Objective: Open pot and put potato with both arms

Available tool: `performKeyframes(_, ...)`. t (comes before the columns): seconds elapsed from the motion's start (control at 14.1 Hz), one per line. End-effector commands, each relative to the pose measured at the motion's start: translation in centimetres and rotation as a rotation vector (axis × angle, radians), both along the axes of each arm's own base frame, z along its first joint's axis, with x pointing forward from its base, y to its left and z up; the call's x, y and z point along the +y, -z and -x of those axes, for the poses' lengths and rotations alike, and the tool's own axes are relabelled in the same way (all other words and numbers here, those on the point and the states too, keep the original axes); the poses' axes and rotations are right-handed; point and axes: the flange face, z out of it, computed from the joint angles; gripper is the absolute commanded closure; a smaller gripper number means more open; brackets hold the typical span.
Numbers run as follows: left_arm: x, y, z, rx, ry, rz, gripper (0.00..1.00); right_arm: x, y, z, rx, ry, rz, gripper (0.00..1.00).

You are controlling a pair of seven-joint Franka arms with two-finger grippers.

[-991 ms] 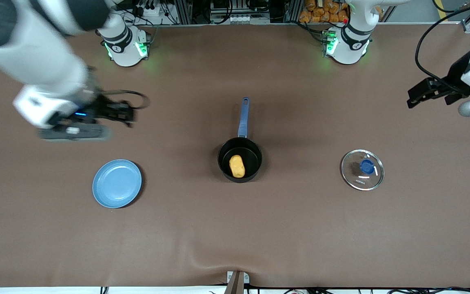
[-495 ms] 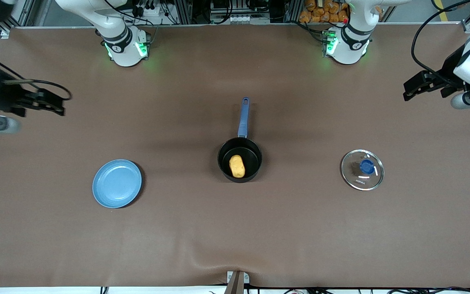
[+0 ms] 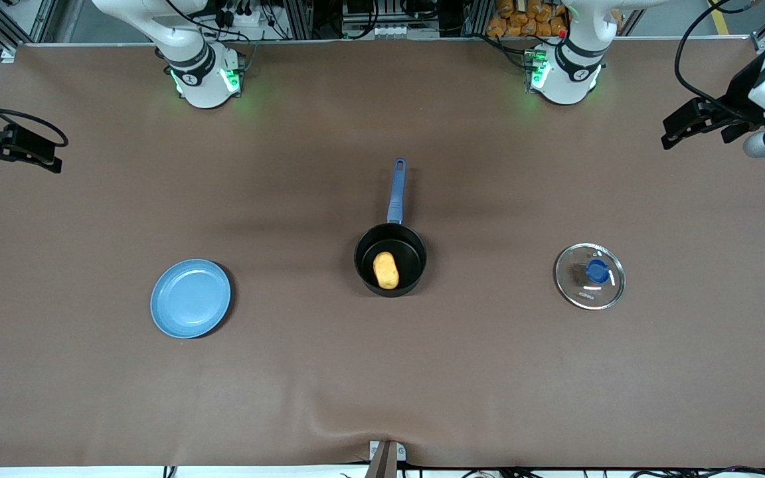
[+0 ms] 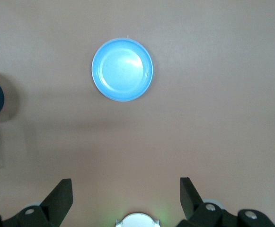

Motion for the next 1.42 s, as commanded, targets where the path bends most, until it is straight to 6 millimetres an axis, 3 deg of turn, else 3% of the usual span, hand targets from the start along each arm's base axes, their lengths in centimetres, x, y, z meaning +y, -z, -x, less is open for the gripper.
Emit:
performKeyframes(0.0, -0.8, -0.1, 0.6, -0.011, 0.019, 0.001, 0.00, -1.0, 2.5, 4.1, -0.076, -0.008, -0.025, 0.00)
performKeyframes(0.28, -0.8, 0.1, 0.1, -0.010, 0.021, 0.004, 0.00, -1.4, 5.5, 6.3, -0.068, 0.005, -0.030, 0.00)
performKeyframes(0.71, -0.4, -0.5, 0.2, -0.022, 0.007, 0.005, 0.00, -0.8, 5.2, 5.9, -0.059, -0.003, -0.031, 0.00)
performKeyframes(0.99, -0.3, -0.6, 0.3, -0.021, -0.005, 0.004, 0.00, -0.5, 5.8, 4.5, -0.068, -0.018, -0.024, 0.00)
performKeyframes(1.34, -0.1, -1.0, 0.2, -0.027, -0.004, 0.005, 0.00, -0.8, 4.0, 4.2, -0.104, -0.020, -0.010, 0.00)
